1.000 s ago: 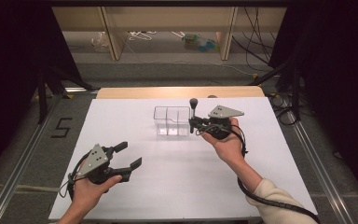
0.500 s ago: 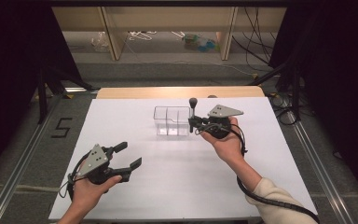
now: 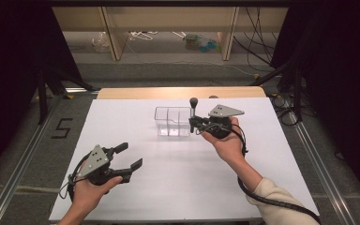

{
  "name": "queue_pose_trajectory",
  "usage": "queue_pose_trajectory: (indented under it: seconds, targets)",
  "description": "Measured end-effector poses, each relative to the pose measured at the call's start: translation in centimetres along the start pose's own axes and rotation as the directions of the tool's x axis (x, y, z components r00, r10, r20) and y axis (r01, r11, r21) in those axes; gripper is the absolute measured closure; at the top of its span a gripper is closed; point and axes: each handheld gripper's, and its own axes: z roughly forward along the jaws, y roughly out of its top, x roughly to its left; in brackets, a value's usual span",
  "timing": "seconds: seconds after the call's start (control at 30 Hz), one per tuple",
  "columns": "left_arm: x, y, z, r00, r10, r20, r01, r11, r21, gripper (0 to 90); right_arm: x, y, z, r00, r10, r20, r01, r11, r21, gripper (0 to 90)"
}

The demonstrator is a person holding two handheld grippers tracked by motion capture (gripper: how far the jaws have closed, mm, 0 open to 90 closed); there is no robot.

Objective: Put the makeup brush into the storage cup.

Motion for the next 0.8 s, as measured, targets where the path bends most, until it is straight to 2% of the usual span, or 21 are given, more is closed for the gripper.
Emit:
queue_pose_trajectory:
  seconds: [0.8]
  targets:
    - [-0.06, -0.02, 0.01, 1.0000, -0.005, -0.001, 0.005, 1.0000, 0.001, 22.1, -0.18, 0.41, 0.37, 1.0000, 0.002, 0.002, -0.002, 1.000, 0.000, 79.4]
